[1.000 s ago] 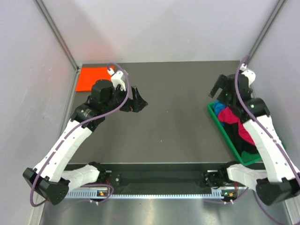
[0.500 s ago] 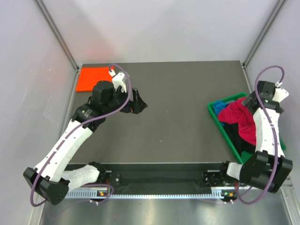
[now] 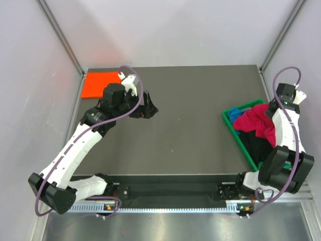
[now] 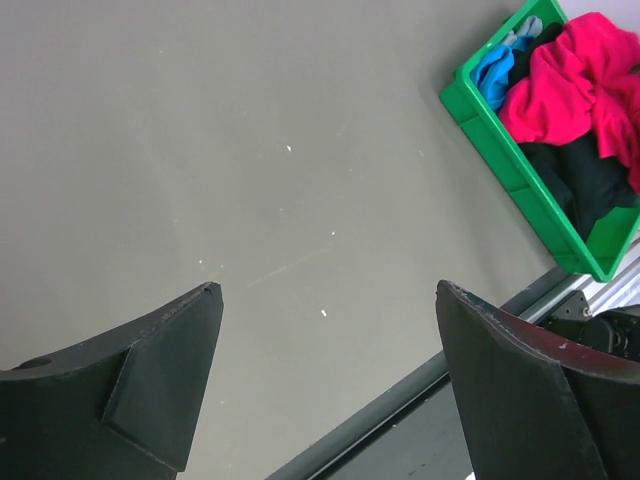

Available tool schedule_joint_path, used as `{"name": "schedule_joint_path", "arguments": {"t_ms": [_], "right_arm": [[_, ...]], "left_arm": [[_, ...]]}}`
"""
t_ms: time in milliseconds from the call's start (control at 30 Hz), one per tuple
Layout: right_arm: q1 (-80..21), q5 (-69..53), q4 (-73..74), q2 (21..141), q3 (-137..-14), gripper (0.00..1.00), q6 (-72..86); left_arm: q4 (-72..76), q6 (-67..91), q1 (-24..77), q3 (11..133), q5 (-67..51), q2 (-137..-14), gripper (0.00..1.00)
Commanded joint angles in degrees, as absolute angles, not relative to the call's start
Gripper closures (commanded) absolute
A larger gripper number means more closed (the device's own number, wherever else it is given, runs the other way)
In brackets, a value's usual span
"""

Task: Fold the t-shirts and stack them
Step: Grab the tshirt from the pile, then move the tshirt to the center of the board

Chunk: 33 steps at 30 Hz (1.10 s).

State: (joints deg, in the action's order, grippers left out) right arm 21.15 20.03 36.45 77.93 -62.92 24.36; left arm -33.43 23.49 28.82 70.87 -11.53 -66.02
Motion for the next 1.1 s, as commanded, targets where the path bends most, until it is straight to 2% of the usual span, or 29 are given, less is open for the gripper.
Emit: {"name": "schedule_joint_path", "arguments": {"t_ms": [0, 200, 333, 533, 633, 733, 833, 967, 1067], "right_arm": [[20.6, 21.0, 36.3, 72.9, -71.1, 1.00, 23.1], [19.0, 21.7, 45.6, 70.5, -83.7, 1.00, 24.6], [17.4, 8.5, 47.0, 68.4, -92.5, 1.00, 25.5], [8.8, -12.8, 41.9, 67.6, -103.9, 1.00, 28.6], [2.4, -18.3, 37.8, 68.8, -106.2, 1.00, 32.9], [-4.9, -17.7, 33.9, 68.3, -102.4, 1.00, 36.8], [-9.4, -14.9, 29.4, 65.9, -91.2, 1.00, 41.1], [-18.3, -8.8, 17.4, 61.6, -69.2, 0.98, 47.1], [-24.5, -7.4, 13.1, 63.2, -59.1, 0.98, 49.8]], "left_arm": [[-30.9, 24.5, 28.7, 71.0, -12.0, -64.7, 0.08], [-31.3, 24.7, 28.7, 72.8, -14.1, -65.2, 0.09], [-31.0, 23.5, 28.7, 72.1, -13.7, -63.6, 0.09], [-33.0, 23.5, 28.6, 72.2, -9.7, -60.7, 0.09], [-34.5, 22.7, 28.4, 73.2, -8.0, -59.5, 0.09], [-36.5, 21.5, 28.4, 74.3, -5.8, -58.3, 0.09], [-38.2, 21.6, 28.4, 74.4, -5.5, -57.3, 0.09], [-38.4, 21.7, 28.4, 71.9, -5.7, -55.7, 0.09], [-38.8, 22.2, 28.4, 68.9, -4.2, -54.9, 0.10]]}}
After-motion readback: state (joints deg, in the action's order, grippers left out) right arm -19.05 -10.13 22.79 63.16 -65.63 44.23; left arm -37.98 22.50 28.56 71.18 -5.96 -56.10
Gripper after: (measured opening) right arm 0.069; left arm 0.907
